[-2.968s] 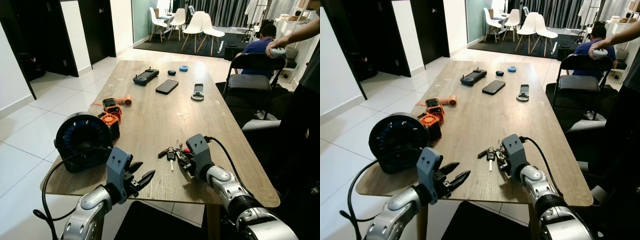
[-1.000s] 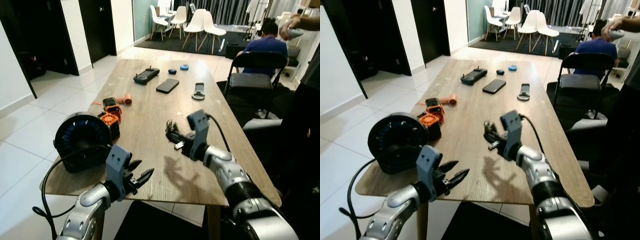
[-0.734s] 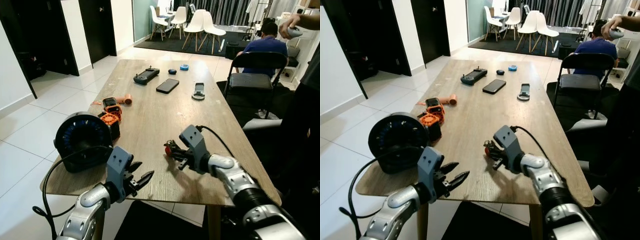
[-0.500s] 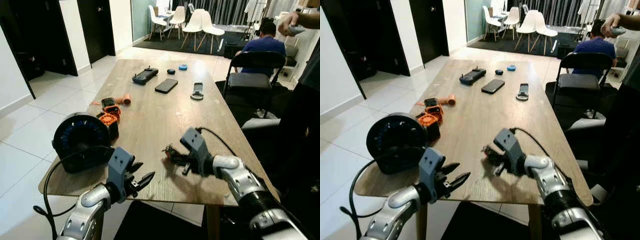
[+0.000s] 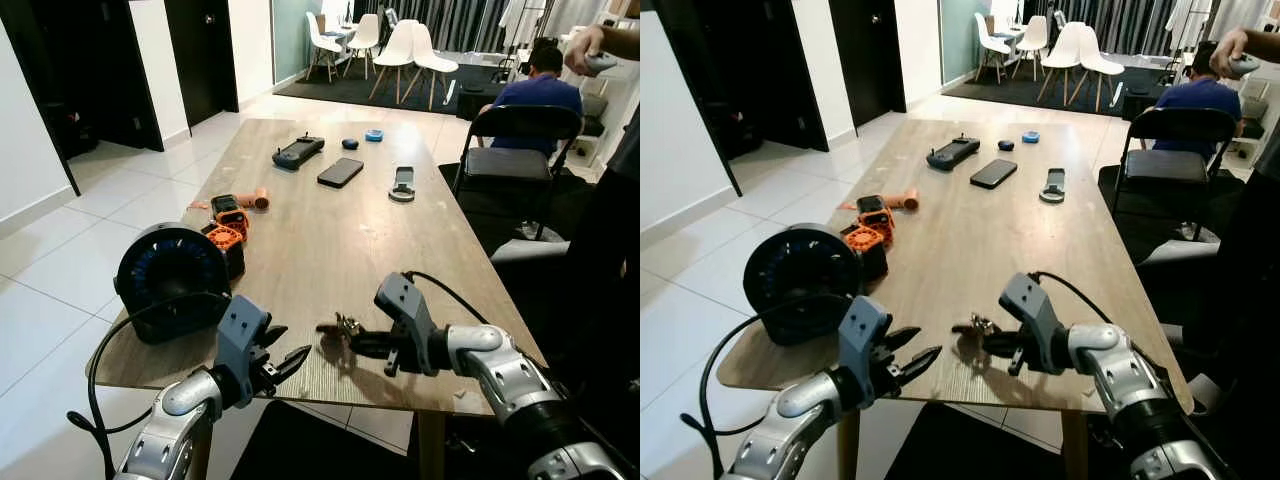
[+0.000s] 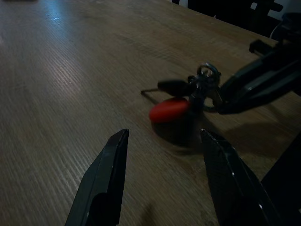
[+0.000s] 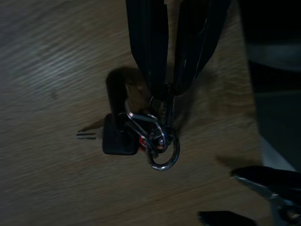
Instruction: Hang keys on a hook
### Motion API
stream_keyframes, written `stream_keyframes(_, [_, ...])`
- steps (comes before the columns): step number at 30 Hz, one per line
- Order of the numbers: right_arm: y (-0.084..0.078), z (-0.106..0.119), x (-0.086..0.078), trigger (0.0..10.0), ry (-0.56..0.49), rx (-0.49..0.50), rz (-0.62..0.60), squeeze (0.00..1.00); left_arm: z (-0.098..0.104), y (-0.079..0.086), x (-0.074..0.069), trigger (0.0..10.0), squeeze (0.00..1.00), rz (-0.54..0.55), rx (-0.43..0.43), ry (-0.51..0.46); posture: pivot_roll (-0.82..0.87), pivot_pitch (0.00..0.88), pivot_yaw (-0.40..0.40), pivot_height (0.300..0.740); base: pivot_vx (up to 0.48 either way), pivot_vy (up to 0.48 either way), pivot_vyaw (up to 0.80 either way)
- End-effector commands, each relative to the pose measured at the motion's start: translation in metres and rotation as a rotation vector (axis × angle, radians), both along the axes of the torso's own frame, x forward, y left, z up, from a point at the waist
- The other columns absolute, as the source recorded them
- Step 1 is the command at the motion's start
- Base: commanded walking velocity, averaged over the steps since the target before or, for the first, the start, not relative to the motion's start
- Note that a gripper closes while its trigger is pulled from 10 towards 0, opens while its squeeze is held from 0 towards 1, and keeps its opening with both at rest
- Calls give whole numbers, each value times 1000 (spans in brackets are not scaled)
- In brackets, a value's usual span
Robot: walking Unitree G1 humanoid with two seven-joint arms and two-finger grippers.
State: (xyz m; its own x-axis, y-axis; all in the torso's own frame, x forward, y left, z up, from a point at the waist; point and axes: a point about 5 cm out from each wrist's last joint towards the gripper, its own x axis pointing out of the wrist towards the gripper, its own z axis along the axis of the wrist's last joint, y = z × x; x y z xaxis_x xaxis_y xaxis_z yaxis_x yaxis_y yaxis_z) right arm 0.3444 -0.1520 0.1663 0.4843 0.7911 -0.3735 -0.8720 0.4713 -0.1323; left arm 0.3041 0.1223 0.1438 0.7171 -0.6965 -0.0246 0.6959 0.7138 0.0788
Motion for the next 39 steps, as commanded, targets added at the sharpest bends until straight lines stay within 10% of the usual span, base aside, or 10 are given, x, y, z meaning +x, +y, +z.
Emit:
stream_keyframes(1, [1,4,-2,10000,-1,30,10,0,-9,3,-3,10000,0,0,36,25,44,116,18,740,0,0,0])
stream_keyframes(7, [-3,1,-6,10000,52,24,8,71,-9,1,-3,10000,0,-8,37,25,44,114,22,740,0,0,0])
stream_keyframes(9, [-4,0,-7,10000,68,20,7,439,-9,1,-3,10000,0,-10,37,25,44,114,22,740,0,0,0])
stream_keyframes(10, [-5,0,-9,10000,88,20,11,922,-9,1,-3,10000,0,-12,38,25,45,116,22,740,0,0,0])
stream_keyframes(13, [-7,1,-12,10000,116,22,20,1000,-9,1,-3,10000,0,-14,40,25,46,119,22,740,0,0,0])
stream_keyframes(24, [-13,14,-14,10000,83,60,16,1000,-9,2,-3,10000,0,-11,42,25,48,122,21,740,0,0,0])
stream_keyframes(25, [-16,19,-10,10000,45,80,-20,439,-9,2,-3,10000,0,-11,42,25,47,123,23,740,0,0,0])
stream_keyframes(26, [-16,19,-10,10000,45,80,-20,439,-9,2,-3,10000,0,-11,42,25,47,123,23,740,0,0,0])
stream_keyframes(27, [-19,20,-5,10000,12,78,-67,0,-9,2,-3,10000,0,-11,43,24,47,123,23,740,0,0,0])
stream_keyframes(39, [-24,-20,19,10000,-134,-24,-353,0,-9,6,-2,10000,0,66,-19,-1,41,120,14,740,0,0,0])
